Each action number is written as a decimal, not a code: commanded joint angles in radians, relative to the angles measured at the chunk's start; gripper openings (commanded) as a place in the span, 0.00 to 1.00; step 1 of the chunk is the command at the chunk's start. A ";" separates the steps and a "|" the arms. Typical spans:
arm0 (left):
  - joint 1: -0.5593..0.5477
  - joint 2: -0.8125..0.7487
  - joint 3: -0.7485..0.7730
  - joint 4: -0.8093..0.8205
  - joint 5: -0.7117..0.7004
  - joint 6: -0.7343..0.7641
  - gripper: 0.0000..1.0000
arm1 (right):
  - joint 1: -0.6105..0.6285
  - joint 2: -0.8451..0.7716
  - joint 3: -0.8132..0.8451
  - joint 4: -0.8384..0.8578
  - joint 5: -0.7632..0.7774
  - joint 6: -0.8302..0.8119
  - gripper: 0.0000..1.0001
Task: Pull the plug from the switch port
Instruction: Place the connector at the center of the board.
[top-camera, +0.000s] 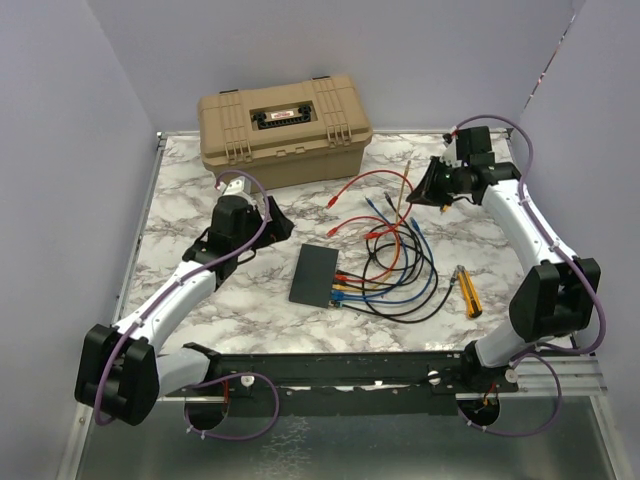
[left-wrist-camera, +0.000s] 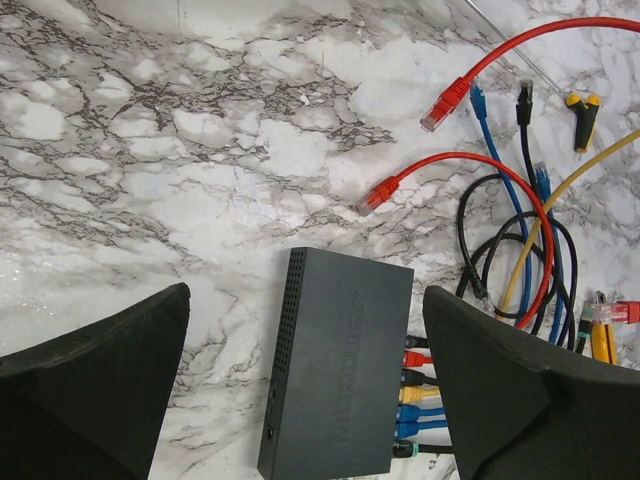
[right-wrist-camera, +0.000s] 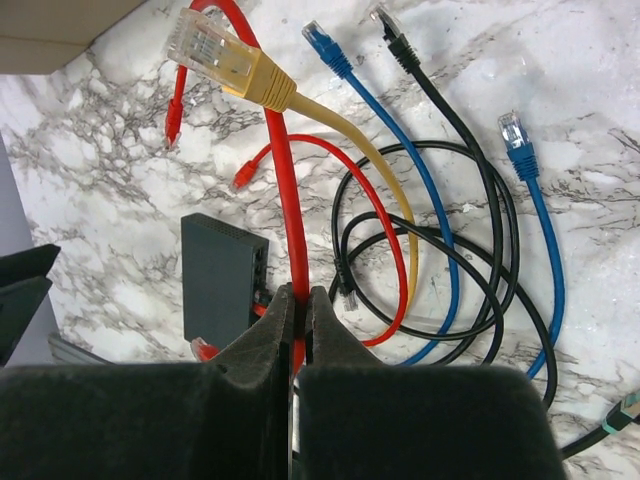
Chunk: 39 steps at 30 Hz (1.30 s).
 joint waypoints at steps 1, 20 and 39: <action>0.003 -0.031 -0.018 0.043 -0.026 0.018 0.99 | -0.021 -0.049 -0.019 0.057 -0.010 0.064 0.00; 0.007 0.024 0.065 0.027 -0.019 0.140 0.99 | -0.132 -0.028 0.009 0.108 0.039 0.157 0.00; 0.012 0.155 0.160 0.019 0.024 0.130 0.99 | -0.343 0.203 0.289 0.170 -0.061 0.183 0.00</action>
